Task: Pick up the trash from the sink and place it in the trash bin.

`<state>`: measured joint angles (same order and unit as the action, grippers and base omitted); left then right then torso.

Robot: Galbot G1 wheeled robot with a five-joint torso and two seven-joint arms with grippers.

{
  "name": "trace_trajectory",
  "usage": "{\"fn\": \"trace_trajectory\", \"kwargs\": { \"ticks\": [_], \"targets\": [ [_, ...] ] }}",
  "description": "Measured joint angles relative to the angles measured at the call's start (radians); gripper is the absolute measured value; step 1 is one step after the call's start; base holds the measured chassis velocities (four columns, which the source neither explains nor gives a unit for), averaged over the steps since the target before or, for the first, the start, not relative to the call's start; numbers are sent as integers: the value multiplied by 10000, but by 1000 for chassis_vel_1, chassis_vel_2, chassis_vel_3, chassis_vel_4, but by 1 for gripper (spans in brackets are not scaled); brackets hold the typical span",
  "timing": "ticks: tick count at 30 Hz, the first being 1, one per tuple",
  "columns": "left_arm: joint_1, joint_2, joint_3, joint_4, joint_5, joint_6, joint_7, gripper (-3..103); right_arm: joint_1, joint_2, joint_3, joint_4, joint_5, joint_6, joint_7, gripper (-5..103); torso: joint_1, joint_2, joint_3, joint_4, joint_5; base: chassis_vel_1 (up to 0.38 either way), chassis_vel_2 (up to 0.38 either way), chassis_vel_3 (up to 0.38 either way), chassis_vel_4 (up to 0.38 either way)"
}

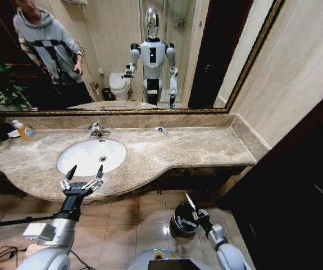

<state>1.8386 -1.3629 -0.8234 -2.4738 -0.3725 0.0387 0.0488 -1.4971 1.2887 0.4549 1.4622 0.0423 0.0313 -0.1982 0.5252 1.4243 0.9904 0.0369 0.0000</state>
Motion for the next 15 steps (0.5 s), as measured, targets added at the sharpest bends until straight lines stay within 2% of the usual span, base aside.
{"fn": "trace_trajectory", "kwargs": {
  "ticks": [6, 15],
  "targets": [
    [0, 0, 0, 0, 0, 0, 0, 100, 931, 52, -181, -1528, -563, -243, -305, 18, 0, 0, 1, -1, 0, 0, 0, 0, 0],
    [0, 0, 0, 0, 0, 0, 0, 100, 2063, 206, -333, -3466, -1264, -64, -506, 18, 0, -1, 0, -1, 1, 0, 0, 0, 0]
  ]
}}
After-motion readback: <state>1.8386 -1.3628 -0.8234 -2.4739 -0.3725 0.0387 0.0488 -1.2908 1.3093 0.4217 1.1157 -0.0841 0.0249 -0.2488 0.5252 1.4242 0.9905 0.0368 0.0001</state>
